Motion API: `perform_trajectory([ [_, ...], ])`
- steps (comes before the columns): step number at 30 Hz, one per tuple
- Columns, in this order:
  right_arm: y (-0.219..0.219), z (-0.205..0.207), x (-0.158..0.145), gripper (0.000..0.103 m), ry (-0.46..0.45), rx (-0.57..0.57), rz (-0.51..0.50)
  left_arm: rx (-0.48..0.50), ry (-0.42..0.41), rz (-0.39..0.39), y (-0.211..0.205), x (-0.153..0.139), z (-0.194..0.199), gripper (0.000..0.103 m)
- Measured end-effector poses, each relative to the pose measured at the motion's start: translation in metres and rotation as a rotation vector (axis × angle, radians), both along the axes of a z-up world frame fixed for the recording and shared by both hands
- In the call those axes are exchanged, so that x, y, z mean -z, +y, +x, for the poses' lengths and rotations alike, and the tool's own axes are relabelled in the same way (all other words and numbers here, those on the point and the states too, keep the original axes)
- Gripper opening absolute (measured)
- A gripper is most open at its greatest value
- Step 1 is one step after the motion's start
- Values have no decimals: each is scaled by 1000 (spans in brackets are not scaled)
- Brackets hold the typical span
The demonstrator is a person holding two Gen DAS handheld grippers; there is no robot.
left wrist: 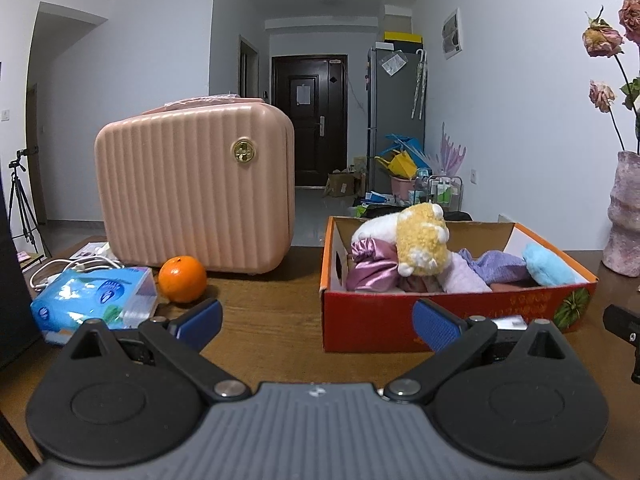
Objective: Organize soft objects
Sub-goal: 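Move both open tools back from the box toward the milk carton and sponge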
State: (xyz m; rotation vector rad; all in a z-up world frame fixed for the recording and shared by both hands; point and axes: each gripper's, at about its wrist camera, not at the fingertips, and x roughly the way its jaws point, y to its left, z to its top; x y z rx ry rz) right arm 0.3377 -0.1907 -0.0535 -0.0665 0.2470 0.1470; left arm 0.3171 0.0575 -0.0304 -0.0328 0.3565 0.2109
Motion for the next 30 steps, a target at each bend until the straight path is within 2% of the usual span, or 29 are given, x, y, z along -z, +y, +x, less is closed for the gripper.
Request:
perform_trajectory([
  [17,5,-52,1,103,12,-34,-12,15,20,-9,4,2,-53,103],
  [30,10,-59,3,103,32,-38,-20,28,38,-22,7,5,-63,103],
])
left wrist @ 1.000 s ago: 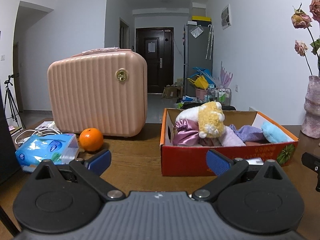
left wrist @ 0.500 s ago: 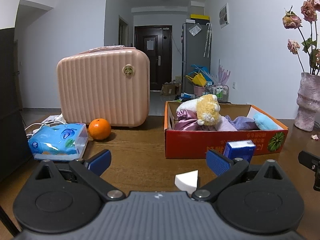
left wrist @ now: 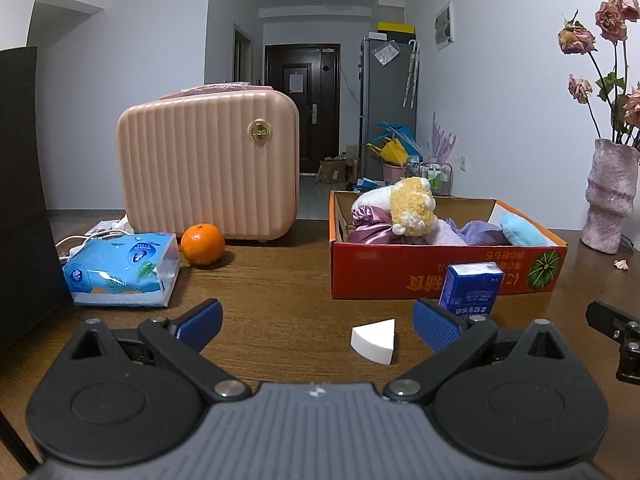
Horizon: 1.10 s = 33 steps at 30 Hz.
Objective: Organize soft objects
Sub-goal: 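Move both open tools back from the box toward the milk carton and sponge, then close the right tool on the blue milk carton and lift it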
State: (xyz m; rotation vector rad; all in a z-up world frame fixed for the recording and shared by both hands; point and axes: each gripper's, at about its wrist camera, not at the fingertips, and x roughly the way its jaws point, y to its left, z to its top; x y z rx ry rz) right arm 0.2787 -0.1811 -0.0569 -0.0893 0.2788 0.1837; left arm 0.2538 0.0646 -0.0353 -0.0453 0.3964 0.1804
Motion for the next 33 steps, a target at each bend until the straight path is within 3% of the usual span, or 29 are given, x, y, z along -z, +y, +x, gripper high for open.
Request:
perform_trajectory([
  [20,51,31,11,103,78,-43,-20,-28,37,-5,30,7,11,103],
  [33,86,83,26,103,213,-20,-36,-62,63,-3,50,13,19,103],
])
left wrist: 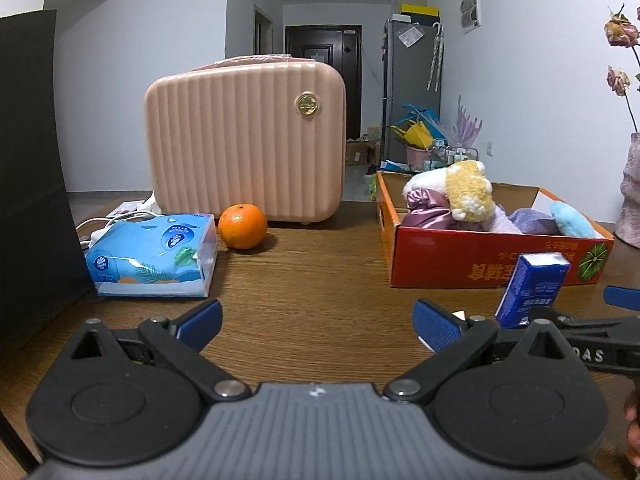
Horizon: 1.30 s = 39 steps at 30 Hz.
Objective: Organize soft objects
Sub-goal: 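Close the right tool on the blue milk carton and lift it, then lower the left tool onto the white sponge wedge while the right holds the carton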
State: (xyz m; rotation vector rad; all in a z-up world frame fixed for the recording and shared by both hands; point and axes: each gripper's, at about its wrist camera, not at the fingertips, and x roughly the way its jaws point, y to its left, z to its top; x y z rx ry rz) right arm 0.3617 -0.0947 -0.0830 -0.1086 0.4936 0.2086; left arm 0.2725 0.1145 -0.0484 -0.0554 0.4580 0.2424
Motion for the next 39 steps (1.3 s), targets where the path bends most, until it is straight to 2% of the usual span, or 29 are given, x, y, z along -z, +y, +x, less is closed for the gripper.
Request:
perform_trajectory([
  [13,21,37,10,96,70,20,-25,-19,30,-20,7,6,5,103],
  [18,23,43,13,72,103,6,-27,-19,36,-19,7,7,6,103],
  [20,24,44,13,52,110,-2,-23,-19,37,-18,7,7,6,103],
  [24,20,44,12,51,105,9,-4,-19,38,-17,7,7,6,103],
  [33,7,17,1,50,-32,45,-1,-19,39,-21,7,8,7,103],
  [39,-16,0,-9,51,-65,56,33,-19,41,-19,7,8,7,103],
])
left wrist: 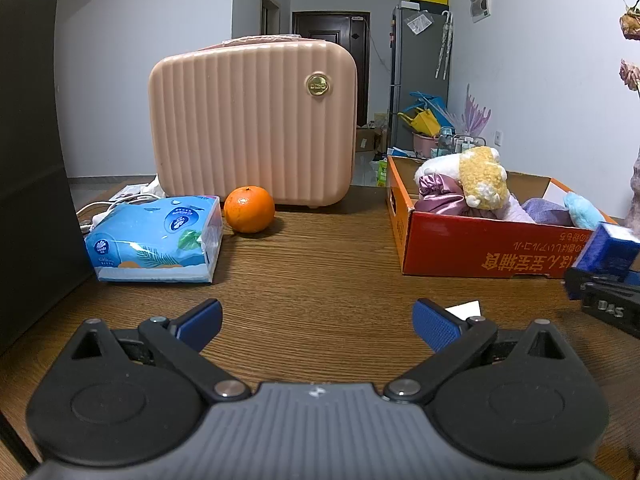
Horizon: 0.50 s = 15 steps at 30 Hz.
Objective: Organize soft objects
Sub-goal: 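Lower the left tool onto the white sponge wedge while the right holds the carton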
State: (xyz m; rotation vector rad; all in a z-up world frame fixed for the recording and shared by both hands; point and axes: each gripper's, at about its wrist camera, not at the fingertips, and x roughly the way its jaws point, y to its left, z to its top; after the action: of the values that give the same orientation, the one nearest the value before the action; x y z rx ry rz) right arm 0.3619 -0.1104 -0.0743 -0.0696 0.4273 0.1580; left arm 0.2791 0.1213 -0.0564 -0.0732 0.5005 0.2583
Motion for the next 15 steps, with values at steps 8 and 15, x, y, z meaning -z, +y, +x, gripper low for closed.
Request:
perform_trajectory([
  [8,-32,-13,-2,51,-17,21,11,21,19,-26,-2,1,1,103],
  [15,-50,-17,-5,51,-30,27,18,42,42,-16,-11,5,3,103],
])
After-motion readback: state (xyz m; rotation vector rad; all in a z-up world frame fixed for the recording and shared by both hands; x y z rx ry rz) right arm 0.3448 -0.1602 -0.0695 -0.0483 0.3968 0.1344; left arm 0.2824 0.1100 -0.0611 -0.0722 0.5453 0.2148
